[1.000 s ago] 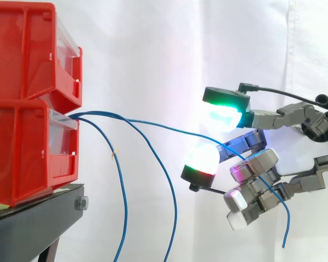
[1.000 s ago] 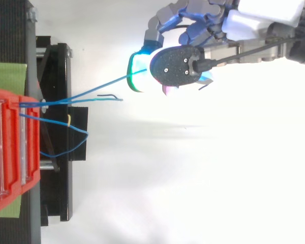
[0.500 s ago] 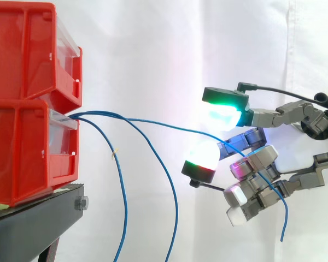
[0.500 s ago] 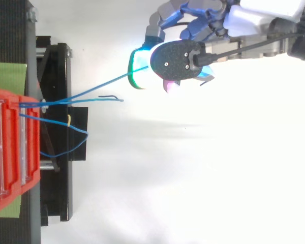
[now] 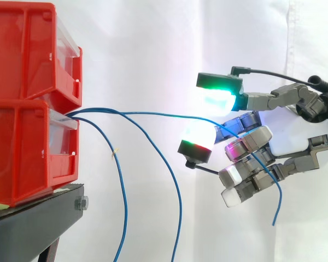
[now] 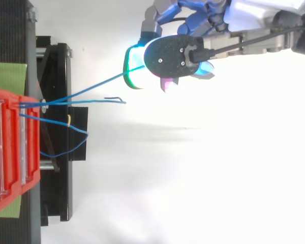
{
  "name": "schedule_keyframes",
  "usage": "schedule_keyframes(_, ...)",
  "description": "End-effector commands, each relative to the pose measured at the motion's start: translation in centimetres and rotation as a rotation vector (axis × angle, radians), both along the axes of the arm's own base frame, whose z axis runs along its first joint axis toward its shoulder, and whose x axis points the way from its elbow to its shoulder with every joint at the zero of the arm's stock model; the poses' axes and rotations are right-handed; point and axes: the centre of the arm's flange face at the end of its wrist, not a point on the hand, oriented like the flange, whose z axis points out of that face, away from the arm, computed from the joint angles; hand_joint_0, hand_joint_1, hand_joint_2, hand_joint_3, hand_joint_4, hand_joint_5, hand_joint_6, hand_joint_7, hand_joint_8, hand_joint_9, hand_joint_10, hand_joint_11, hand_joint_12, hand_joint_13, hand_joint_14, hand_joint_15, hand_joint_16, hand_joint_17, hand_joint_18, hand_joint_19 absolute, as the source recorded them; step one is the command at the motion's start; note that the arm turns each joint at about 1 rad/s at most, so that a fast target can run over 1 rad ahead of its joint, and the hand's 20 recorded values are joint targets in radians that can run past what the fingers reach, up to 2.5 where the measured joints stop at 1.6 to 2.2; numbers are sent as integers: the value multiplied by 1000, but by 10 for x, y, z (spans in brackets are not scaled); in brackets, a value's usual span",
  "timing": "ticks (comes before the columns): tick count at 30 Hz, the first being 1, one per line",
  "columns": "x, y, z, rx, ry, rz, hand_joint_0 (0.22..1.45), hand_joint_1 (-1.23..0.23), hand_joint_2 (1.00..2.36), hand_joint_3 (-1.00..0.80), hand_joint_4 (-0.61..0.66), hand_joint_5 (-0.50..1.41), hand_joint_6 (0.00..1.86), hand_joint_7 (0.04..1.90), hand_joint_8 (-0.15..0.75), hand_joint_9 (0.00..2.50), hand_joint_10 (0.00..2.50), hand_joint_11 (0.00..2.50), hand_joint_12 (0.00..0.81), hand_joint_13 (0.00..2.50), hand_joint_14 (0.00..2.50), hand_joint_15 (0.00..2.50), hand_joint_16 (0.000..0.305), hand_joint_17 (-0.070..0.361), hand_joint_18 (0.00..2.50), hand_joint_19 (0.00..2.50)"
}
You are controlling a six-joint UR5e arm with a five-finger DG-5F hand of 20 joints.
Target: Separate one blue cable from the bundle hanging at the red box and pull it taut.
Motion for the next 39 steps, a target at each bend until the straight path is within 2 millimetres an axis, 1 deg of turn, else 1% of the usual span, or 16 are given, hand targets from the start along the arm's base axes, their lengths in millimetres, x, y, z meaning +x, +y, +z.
schedule_keyframes(1,0,1,0,-2,2,2,640,-614,1014,-355,79,-242,907,946,273,798,1039,1348,328,951,24,857,40,91,627,504)
schedule_keyframes(5,0,1,0,-3,3,2,652,-641,1017,-327,64,-240,919,935,267,800,1051,1348,330,953,24,854,41,91,631,512)
schedule_keyframes(6,0,0,0,-2,2,0,656,-646,1017,-319,52,-240,920,938,276,802,1054,1345,330,953,24,853,40,91,631,512)
schedule_keyframes(10,0,0,0,1,2,-1,683,-675,1017,-322,-2,-239,922,955,265,807,1066,1348,331,961,24,848,41,91,641,511)
schedule_keyframes(14,0,1,1,1,0,1,714,-706,1012,-381,-20,-241,925,937,262,803,1064,1339,330,964,24,843,41,91,643,503)
schedule_keyframes(16,0,1,1,1,0,1,736,-735,1005,-449,-29,-241,926,896,262,803,1050,1337,328,965,25,844,40,90,644,503)
schedule_keyframes(19,0,1,1,0,1,1,746,-750,1000,-500,-24,-241,924,900,261,808,1049,1339,324,973,24,859,40,89,653,493)
schedule_keyframes(26,0,1,1,1,0,1,730,-736,1000,-500,6,-243,923,916,263,812,1072,1331,320,1005,25,892,39,88,660,492)
schedule_keyframes(33,0,1,1,-3,1,2,710,-709,1000,-500,24,-243,920,893,264,826,1189,1309,324,1041,25,941,39,87,666,499)
schedule_keyframes(39,0,1,1,-5,1,2,697,-736,1000,-500,29,-242,917,891,255,823,1190,1309,325,1041,25,953,39,87,666,498)
